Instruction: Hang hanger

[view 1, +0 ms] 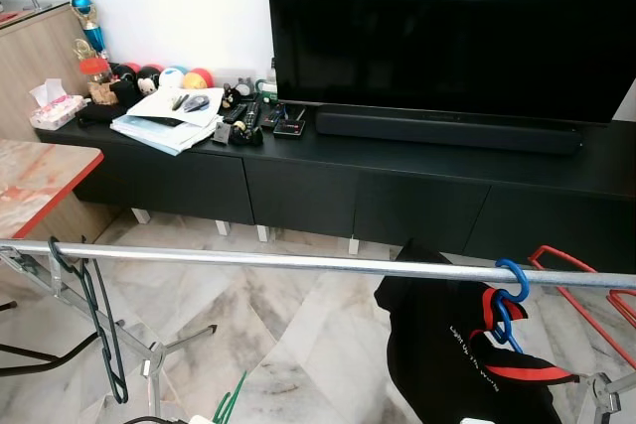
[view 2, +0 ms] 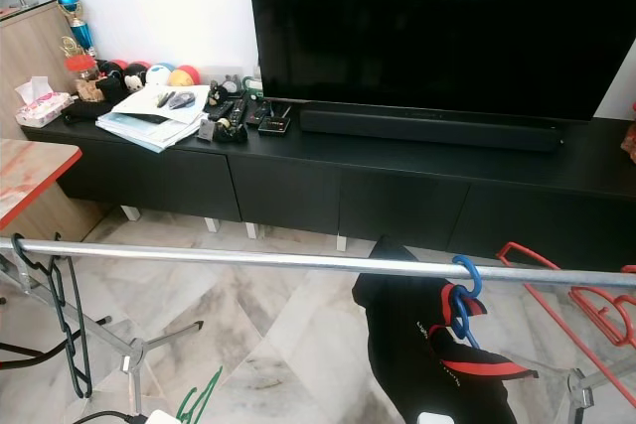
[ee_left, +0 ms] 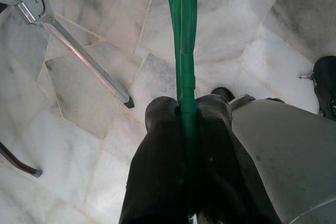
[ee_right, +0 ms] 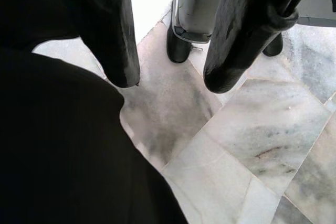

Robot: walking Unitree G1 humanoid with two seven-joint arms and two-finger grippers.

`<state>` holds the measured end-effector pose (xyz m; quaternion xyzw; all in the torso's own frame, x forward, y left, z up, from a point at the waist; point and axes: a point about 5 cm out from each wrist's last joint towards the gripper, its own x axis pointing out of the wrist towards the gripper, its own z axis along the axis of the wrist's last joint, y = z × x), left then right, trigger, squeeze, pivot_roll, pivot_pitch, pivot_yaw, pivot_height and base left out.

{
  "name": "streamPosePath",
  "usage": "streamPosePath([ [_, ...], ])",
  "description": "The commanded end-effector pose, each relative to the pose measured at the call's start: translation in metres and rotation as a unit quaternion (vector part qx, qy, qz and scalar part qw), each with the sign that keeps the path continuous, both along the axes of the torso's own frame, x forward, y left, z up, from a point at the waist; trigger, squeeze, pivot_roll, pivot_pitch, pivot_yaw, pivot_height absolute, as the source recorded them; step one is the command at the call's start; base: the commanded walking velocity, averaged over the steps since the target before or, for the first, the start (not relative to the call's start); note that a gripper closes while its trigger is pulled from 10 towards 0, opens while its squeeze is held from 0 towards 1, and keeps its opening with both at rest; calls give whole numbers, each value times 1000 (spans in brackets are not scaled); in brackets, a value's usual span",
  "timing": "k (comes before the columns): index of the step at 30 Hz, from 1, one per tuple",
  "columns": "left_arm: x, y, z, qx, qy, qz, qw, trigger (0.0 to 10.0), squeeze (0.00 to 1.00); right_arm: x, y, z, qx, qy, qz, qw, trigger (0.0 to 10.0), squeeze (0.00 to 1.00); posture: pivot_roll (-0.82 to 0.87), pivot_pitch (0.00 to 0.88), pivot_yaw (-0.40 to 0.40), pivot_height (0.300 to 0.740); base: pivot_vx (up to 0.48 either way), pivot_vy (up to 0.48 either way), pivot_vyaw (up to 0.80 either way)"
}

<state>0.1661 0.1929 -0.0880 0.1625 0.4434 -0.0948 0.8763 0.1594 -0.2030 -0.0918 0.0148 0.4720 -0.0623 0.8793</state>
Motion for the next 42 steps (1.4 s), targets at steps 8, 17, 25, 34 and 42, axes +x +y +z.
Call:
streamPosePath([
  [8,-37,37,-9,32,83,38,995,10000,0,-3,3,-2,5,6,0,1000,10000,0,-24,15,36,740,0,0,0],
  [17,-56,60,-10,55,98,121,986,10000,0,-3,3,-2,4,7,-1,1000,10000,0,-23,18,33,740,0,0,0],
  [25,-66,44,-17,50,107,115,986,10000,0,-3,2,-2,4,8,-1,1000,10000,0,-27,18,33,740,0,-154,0],
  [34,-65,40,-17,48,104,115,987,10000,0,-4,2,-3,6,15,-7,1000,10000,0,-27,19,33,740,0,-247,-173],
  [42,-50,40,-13,47,73,129,988,10000,0,-4,3,-2,7,10,-3,1000,10000,0,-24,20,34,740,0,-61,-242],
])
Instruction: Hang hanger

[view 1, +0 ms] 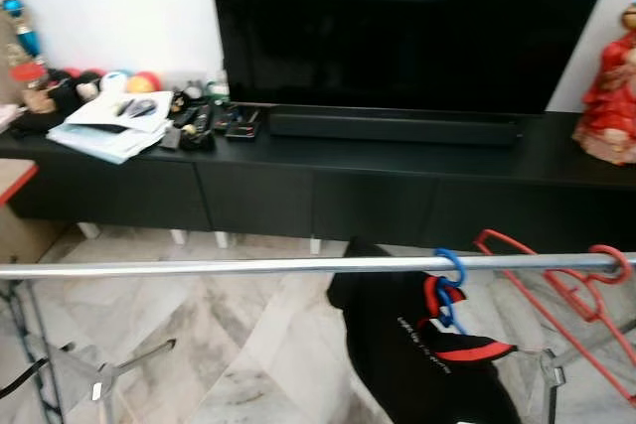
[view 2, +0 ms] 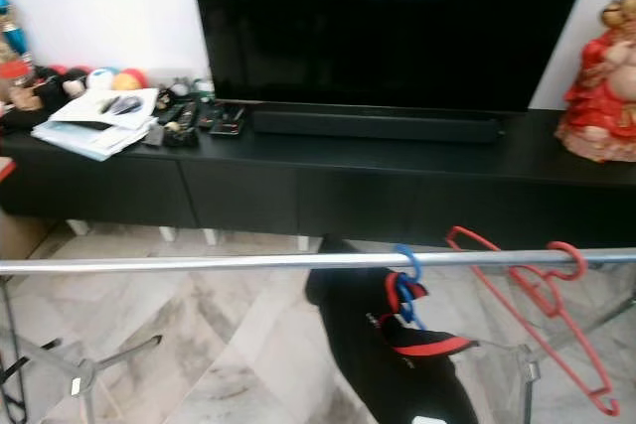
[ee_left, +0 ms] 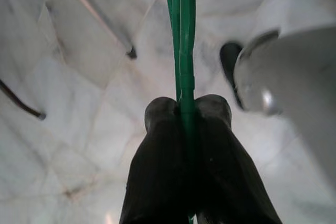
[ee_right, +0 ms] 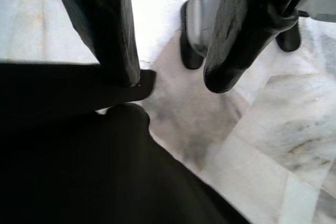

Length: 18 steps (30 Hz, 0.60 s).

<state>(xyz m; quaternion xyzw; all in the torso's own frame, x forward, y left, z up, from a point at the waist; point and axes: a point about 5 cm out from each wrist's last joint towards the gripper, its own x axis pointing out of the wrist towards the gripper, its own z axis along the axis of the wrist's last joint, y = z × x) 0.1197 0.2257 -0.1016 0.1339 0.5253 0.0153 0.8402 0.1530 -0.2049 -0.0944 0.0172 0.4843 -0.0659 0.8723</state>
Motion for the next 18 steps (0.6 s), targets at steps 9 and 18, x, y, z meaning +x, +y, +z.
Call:
streamPosePath([
  [9,37,-1,15,3,-87,-12,996,10000,0,3,5,0,8,-3,5,1000,10000,0,-26,18,34,740,0,0,0],
  [18,109,-25,62,-46,-244,-179,952,10000,0,3,5,0,8,-2,8,1000,10000,0,-21,15,32,740,0,0,0],
])
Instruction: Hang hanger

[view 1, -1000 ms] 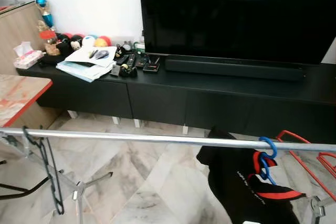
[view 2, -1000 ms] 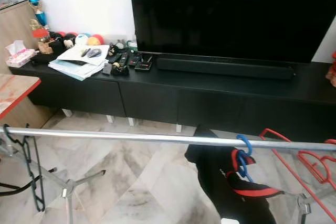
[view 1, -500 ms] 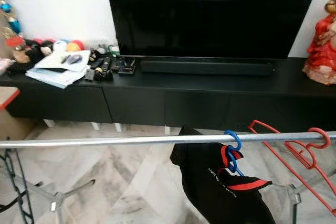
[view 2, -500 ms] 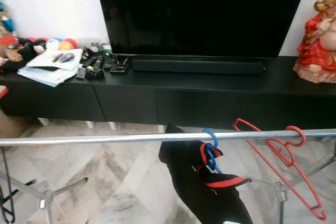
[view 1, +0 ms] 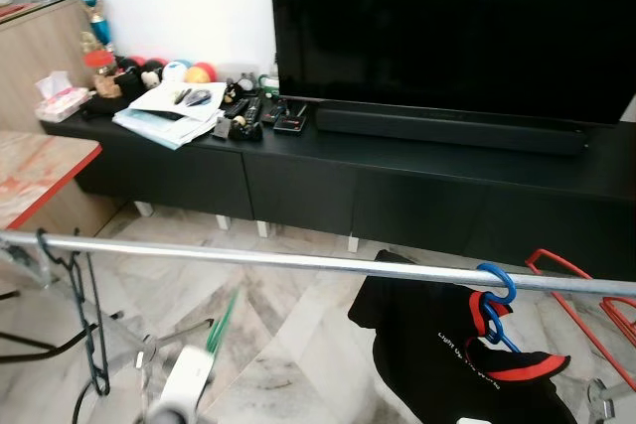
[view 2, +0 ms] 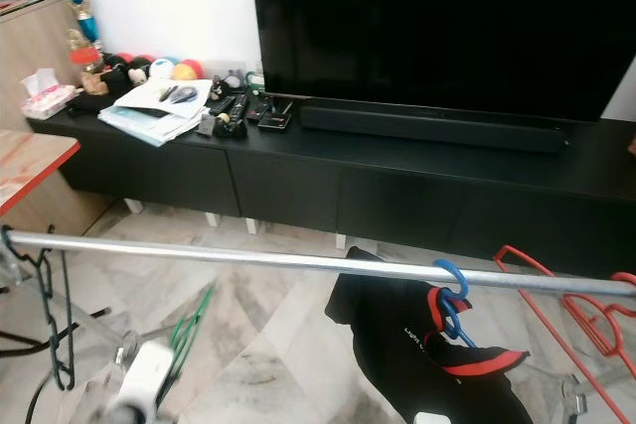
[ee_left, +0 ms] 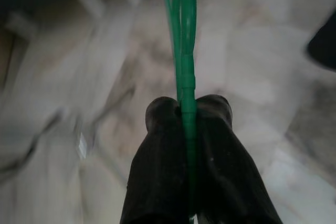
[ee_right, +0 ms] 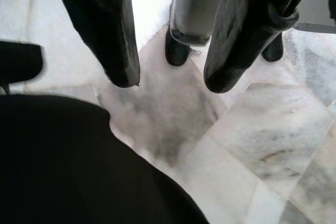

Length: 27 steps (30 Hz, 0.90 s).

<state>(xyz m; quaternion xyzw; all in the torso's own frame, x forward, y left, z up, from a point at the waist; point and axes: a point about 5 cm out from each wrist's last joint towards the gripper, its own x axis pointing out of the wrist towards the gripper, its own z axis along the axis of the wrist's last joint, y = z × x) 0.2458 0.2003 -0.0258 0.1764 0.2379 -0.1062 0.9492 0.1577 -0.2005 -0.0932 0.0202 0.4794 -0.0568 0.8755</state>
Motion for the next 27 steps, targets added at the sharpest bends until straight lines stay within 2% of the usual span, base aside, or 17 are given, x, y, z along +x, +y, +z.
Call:
streamPosePath([
  [1,-14,3,-8,5,19,-21,1000,10000,0,-2,0,-1,1,4,2,1000,10000,0,-23,14,33,740,0,0,0],
  [2,-14,3,-8,5,19,-21,1000,10000,0,-2,0,-1,1,4,2,1000,10000,0,-23,14,33,740,0,0,0],
  [7,-1,10,14,-13,-55,7,998,10000,0,-3,0,-1,1,4,4,1000,10000,0,-22,8,33,740,0,0,0],
  [13,-5,5,28,-32,-111,-9,993,10000,0,-3,0,-1,1,5,6,1000,10000,0,-24,1,30,740,0,0,0],
  [18,-8,3,39,-37,-134,-28,990,10000,0,-3,-1,-1,-1,6,8,1000,10000,0,-16,0,26,740,0,0,0],
  [21,-11,0,42,-15,-138,-65,988,10000,0,-3,-1,-1,-2,6,12,1000,10000,0,-15,0,24,740,0,0,0],
  [27,-4,2,55,-12,-161,-52,986,10000,0,-3,-2,-1,-2,6,14,1000,10000,0,-10,3,16,740,0,0,0],
])
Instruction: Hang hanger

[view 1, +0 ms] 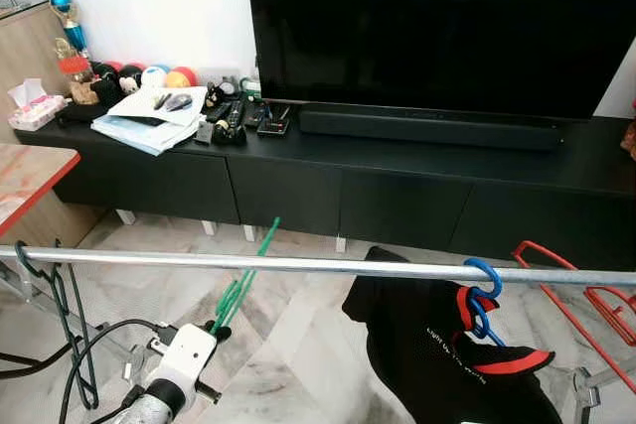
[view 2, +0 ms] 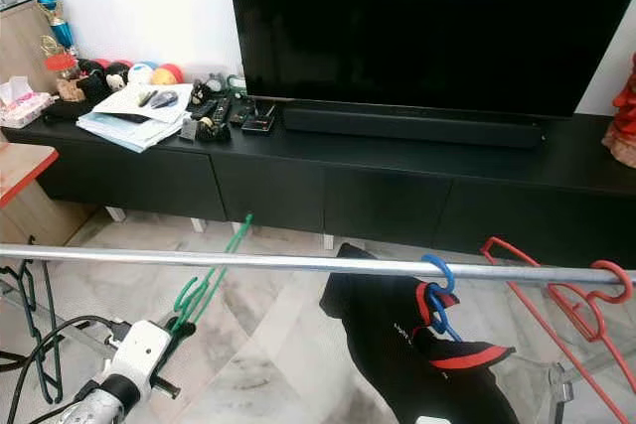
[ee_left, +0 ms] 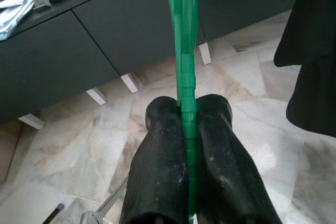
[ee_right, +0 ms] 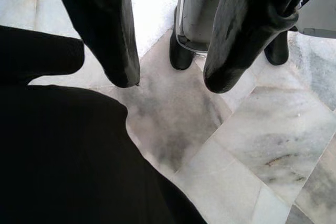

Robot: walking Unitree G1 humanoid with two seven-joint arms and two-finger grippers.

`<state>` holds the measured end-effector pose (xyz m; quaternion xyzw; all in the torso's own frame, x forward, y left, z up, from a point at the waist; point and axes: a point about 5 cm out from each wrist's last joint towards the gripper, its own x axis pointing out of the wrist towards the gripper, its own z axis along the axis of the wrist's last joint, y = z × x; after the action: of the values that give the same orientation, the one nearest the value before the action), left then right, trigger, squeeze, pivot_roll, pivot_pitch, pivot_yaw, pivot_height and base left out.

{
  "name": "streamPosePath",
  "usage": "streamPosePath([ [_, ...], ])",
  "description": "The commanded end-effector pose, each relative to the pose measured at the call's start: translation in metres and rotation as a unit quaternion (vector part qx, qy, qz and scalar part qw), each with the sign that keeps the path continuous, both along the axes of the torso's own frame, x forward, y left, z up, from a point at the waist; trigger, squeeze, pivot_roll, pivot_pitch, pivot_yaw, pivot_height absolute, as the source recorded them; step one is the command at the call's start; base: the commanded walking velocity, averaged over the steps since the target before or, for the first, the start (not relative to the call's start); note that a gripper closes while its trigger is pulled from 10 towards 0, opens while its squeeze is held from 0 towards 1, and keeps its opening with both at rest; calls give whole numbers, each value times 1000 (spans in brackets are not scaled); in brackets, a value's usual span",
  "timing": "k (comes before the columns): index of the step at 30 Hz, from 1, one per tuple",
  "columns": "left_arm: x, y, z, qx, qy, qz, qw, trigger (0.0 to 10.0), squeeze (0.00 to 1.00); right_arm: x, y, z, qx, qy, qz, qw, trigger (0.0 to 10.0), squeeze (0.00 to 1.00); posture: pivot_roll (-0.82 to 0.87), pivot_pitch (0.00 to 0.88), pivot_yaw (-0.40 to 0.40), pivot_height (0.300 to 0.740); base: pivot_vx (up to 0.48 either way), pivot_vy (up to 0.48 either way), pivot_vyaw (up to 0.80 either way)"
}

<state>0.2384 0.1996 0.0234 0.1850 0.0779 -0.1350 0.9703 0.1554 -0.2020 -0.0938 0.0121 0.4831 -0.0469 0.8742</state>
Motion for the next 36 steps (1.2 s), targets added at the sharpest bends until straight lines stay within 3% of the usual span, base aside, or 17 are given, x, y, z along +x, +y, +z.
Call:
streamPosePath([
  [1,4,3,6,7,-10,5,1000,10000,0,0,-1,0,-1,2,2,1000,10000,0,-10,3,16,740,0,0,0],
  [7,10,1,10,0,-20,14,1000,10000,0,0,-1,0,-1,2,2,1000,10000,0,-10,3,5,740,0,0,0],
  [18,21,8,19,-33,-45,78,995,10000,0,1,-4,1,-6,3,11,1000,10000,0,-7,0,-17,740,0,0,0],
  [24,17,9,19,-31,-46,74,996,10000,0,2,-5,2,-9,2,13,1000,10000,0,-5,0,-25,740,0,0,0],
  [32,3,11,24,7,-55,22,998,10000,0,3,-6,2,-10,1,17,1000,10000,0,6,0,-37,740,0,0,0],
  [36,1,15,28,18,-62,20,998,10000,0,4,-7,3,-11,1,21,1000,10000,0,15,0,-41,740,0,0,0],
])
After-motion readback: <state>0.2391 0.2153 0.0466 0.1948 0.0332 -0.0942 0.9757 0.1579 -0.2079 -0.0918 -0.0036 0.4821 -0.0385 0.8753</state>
